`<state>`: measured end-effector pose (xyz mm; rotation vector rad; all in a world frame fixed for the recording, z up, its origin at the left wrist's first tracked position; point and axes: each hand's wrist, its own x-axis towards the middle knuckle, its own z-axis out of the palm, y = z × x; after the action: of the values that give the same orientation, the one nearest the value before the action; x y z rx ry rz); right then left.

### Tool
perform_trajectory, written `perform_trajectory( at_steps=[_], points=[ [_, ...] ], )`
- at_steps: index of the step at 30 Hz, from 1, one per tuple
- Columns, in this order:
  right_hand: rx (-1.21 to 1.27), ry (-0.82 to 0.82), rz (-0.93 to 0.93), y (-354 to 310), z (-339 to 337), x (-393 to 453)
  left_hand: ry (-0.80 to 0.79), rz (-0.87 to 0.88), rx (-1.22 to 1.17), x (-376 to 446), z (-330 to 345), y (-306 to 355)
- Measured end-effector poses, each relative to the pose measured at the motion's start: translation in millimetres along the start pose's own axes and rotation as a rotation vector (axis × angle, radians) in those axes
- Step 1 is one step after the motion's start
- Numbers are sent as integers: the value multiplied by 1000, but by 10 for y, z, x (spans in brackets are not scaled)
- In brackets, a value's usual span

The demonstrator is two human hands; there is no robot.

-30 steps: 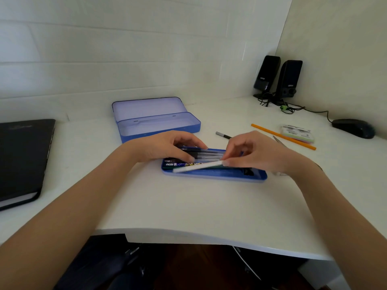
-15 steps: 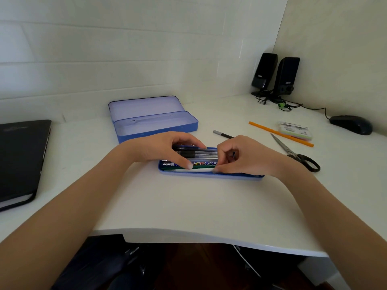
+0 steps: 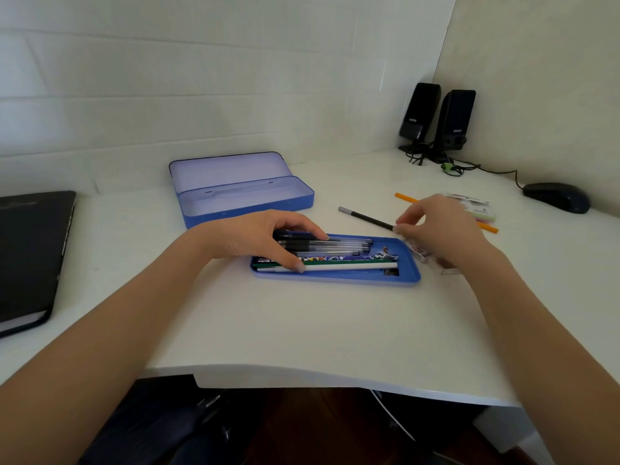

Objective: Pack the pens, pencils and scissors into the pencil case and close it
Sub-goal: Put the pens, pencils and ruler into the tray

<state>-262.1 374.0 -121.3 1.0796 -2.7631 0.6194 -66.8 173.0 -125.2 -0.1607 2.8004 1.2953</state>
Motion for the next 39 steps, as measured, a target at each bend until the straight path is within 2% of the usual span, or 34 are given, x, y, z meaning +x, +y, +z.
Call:
perform_trajectory(
  at_steps=[10, 14, 17, 20, 23, 25, 32, 39],
  points=[
    [69, -27, 85, -86, 77, 62, -3, 12, -27, -5, -7, -3],
    [35, 5, -10, -114, 94, 63, -17, 20, -38, -8, -17, -30],
    [260, 30, -142, -176, 16, -5, -41, 23, -42, -2, -24, -37],
    [529, -150, -291, -313, -153, -166, -42, 20, -46, 7, -24, -34],
    [497, -421, -410, -383, -196, -292, -38, 18, -45, 6, -30, -30],
    [466, -505, -424, -395, -163, -323, -47, 17, -60, -2, -31, -31],
    [352, -438, -434, -368, -116, -297, -53, 15, -85, -7, -37, -49],
    [305, -525, -424, -430, -68, -316, -33, 5, -75, 1, -26, -46]
  ],
)
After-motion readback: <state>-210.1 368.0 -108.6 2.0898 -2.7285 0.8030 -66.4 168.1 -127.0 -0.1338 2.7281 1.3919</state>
